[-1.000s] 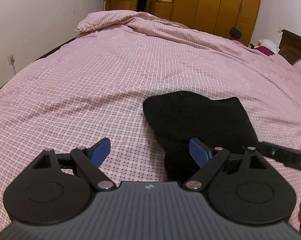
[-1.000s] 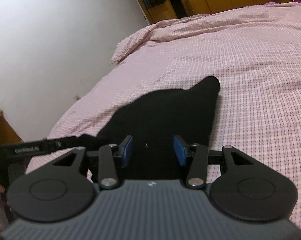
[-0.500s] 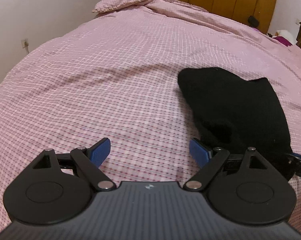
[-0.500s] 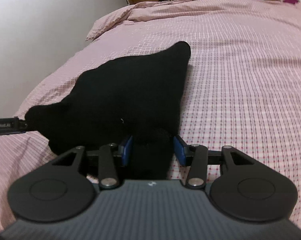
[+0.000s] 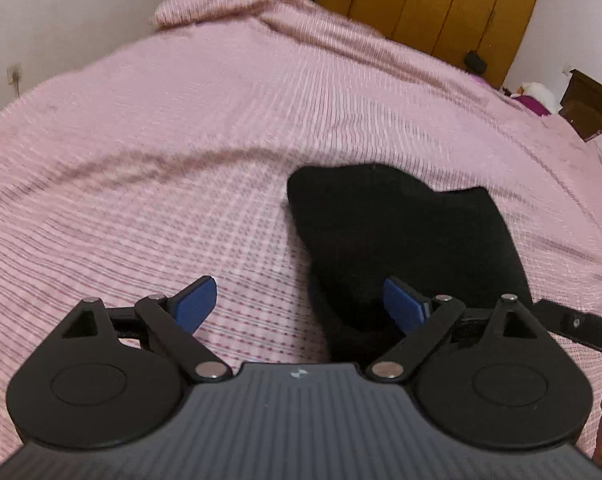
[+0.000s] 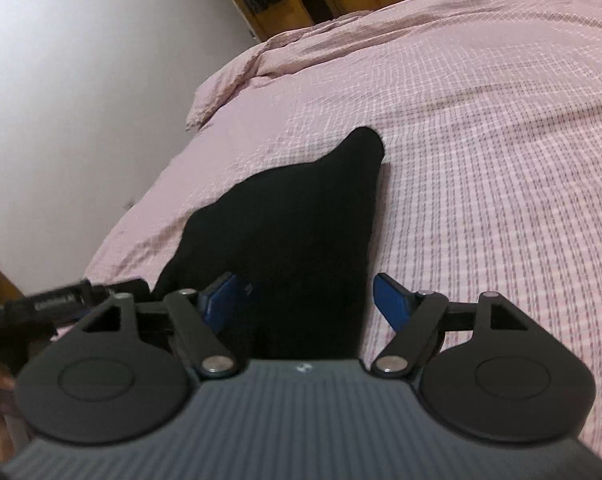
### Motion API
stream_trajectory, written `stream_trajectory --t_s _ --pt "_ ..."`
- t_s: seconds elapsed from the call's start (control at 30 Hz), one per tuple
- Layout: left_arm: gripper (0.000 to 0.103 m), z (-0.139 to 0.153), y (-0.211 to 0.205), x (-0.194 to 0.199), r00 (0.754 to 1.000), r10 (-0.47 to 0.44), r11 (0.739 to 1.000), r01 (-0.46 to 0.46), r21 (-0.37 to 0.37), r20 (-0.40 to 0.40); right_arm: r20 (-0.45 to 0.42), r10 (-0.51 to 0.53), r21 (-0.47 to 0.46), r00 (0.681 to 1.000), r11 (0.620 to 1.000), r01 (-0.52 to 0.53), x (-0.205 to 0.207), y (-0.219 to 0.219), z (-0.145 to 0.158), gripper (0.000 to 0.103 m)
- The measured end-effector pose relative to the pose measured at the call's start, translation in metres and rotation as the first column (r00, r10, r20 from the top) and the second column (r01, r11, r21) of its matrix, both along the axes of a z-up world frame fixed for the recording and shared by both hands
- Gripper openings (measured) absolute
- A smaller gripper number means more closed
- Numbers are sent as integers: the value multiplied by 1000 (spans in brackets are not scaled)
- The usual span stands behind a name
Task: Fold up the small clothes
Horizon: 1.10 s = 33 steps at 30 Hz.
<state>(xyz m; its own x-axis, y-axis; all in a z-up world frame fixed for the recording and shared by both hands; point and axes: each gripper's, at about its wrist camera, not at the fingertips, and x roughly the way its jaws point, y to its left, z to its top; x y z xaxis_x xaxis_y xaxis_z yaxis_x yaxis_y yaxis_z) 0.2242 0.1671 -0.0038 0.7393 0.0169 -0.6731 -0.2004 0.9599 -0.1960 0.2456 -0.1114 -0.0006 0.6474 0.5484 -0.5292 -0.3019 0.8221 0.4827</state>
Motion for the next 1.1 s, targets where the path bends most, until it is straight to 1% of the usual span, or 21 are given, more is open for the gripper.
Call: stream_trajectory --t_s 0.07,0.13,0.2,0.3,0.33,0.43,0.47,0.6,0.7,0.83,1.1 --pt "93 -3 1 4 1000 8 999 -8 -39 -2 -14 -1 -9 1000 1000 1 11 2 -4 76" --pt "93 -2 2 4 1000 2 997 -1 -75 19 -44 -3 -1 999 1000 3 21 2 -10 76" --pt "93 -2 4 7 999 0 996 4 -92 41 -65 6 19 998 1000 -5 32 3 -17 76" --pt "94 -8 4 17 1000 -12 996 13 -88 6 -72 27 39 997 999 -25 47 7 -25 76" --pt "94 -12 4 20 1000 -15 997 15 -77 -3 -75 32 49 997 998 -29 49 9 -27 76" --pt "94 -24 2 24 998 -36 996 32 -82 -45 -92 52 74 994 996 -45 57 13 -33 77" --pt "94 -28 0 25 998 -44 996 40 -80 -46 -92 57 77 994 996 -50 57 13 -34 79" --pt "96 -32 -8 28 997 -74 997 72 -41 -37 -83 84 77 993 994 -77 61 16 -39 81" --pt "96 -33 -10 31 995 -90 995 89 -42 -40 -91 104 90 990 991 -96 65 16 -43 83" --pt "98 -36 -10 33 994 -97 995 96 -40 -41 -94 127 129 987 985 -114 70 13 -51 85" --pt "99 -37 -11 35 994 -102 994 100 -36 -39 -106 161 132 981 980 -147 74 11 -51 86"
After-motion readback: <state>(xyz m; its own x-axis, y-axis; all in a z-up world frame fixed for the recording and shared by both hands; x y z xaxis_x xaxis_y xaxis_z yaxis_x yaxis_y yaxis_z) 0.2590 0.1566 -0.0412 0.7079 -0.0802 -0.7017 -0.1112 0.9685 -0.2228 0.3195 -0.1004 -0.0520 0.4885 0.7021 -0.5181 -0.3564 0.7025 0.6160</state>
